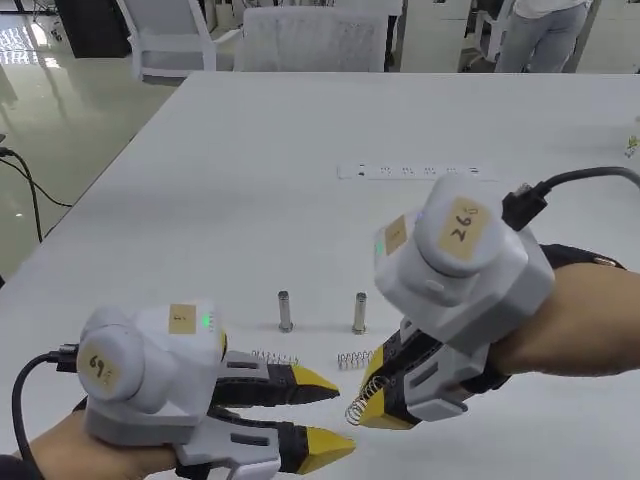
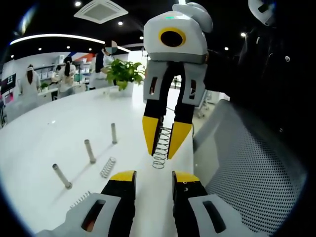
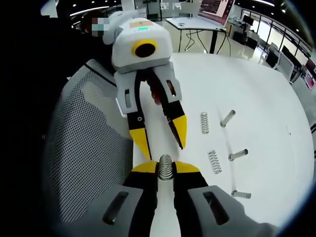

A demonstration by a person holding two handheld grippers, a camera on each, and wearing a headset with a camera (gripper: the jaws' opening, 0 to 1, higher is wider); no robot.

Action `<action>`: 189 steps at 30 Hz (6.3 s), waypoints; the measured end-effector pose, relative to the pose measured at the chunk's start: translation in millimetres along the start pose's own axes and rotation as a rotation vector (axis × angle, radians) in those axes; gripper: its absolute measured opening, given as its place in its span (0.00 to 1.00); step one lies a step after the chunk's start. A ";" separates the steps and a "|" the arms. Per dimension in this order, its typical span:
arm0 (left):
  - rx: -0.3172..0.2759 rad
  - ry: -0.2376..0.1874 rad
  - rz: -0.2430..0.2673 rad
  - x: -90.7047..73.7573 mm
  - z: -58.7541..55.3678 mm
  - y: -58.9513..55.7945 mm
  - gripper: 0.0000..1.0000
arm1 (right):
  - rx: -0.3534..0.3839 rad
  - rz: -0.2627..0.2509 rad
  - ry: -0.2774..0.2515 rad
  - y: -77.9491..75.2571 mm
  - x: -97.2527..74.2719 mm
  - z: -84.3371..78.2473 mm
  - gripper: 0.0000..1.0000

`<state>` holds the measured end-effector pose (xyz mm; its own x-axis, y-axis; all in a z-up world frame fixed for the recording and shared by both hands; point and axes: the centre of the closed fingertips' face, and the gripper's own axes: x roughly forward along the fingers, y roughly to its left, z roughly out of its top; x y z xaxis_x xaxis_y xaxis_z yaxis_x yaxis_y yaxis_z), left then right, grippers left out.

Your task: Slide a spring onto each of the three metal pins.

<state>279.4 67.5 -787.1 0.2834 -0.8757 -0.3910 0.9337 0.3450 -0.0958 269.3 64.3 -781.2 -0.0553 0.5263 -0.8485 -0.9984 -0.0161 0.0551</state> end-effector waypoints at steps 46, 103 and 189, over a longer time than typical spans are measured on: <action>-0.101 -0.081 0.211 -42.2 -12.0 37.4 0.51 | 0.081 -0.112 0.038 -41.0 -42.5 -28.4 0.08; -0.124 -0.077 0.260 -49.7 -19.7 42.2 0.56 | 0.139 -0.183 0.246 -142.0 -47.1 -81.8 0.08; -0.124 -0.061 0.246 -46.2 -23.9 42.0 0.53 | 0.137 -0.169 0.289 -153.0 2.4 -106.3 0.17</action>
<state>300.3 130.6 -794.9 0.5144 -0.7778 -0.3612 0.8022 0.5853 -0.1179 420.3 -22.4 -847.6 0.0882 0.2492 -0.9644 -0.9835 0.1751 -0.0447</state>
